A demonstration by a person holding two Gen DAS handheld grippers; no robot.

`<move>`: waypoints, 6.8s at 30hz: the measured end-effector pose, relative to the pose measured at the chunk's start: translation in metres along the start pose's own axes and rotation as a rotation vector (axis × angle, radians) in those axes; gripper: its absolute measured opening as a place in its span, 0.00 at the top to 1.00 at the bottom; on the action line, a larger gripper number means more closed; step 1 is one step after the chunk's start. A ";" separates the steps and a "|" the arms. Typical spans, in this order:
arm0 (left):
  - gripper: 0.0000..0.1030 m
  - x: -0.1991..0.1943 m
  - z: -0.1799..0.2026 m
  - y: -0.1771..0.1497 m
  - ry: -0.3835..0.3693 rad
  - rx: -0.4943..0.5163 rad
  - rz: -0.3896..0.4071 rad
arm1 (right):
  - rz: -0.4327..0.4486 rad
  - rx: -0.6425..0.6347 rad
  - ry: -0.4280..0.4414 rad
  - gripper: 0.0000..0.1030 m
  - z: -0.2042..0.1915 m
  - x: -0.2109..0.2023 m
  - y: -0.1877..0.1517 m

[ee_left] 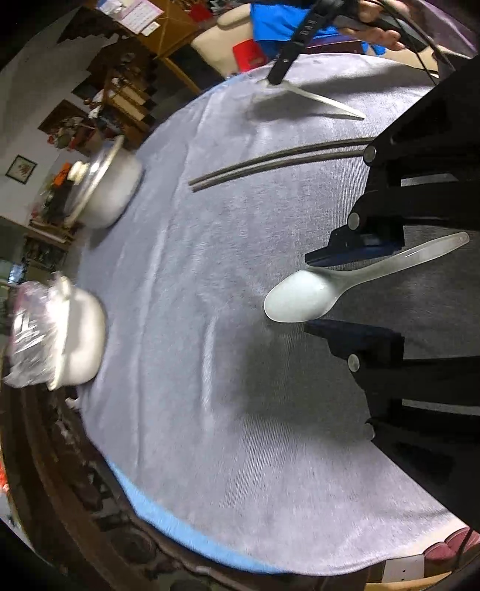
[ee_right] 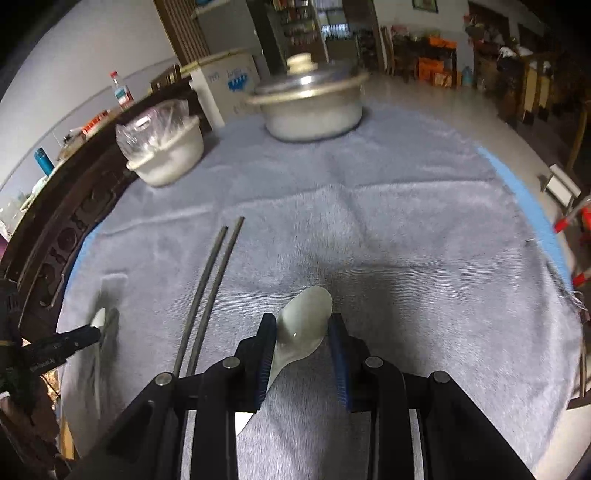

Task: Organize utensils
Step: 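Lift both held white spoons and carry them over the cup, then lower both spoons into the cup and open both tools, then move both open tools back to the remaining dark chopsticks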

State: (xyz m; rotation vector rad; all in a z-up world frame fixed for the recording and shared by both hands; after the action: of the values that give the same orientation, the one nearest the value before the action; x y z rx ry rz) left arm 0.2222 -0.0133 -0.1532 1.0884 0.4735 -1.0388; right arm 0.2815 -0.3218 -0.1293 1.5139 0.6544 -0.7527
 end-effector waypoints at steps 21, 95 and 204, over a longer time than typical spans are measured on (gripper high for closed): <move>0.70 -0.124 0.023 -0.031 0.133 0.086 0.284 | 0.311 0.078 -0.075 0.70 -0.002 -0.137 -0.066; 0.70 -0.221 0.099 -0.055 -0.037 0.138 0.569 | 0.553 0.196 -0.038 0.70 -0.038 -0.223 -0.092; 0.37 -0.187 0.114 -0.118 -0.096 0.229 0.898 | 0.581 0.180 -0.073 0.49 -0.027 -0.199 -0.118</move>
State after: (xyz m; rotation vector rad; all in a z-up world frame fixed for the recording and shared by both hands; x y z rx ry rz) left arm 0.0133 -0.0402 -0.0209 1.2621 -0.2283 -0.3412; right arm 0.0677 -0.2803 -0.0472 1.7176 0.0731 -0.4210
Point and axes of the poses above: each gripper's, at about its wrist camera, not at the fingertips, and x roughly the way its jaws point, z to its right, y to its top, the point moved 4 cm from there along x, roughly the way its jaws point, and after that the axes turned 13 degrees about -y, right-handed, at the moved point
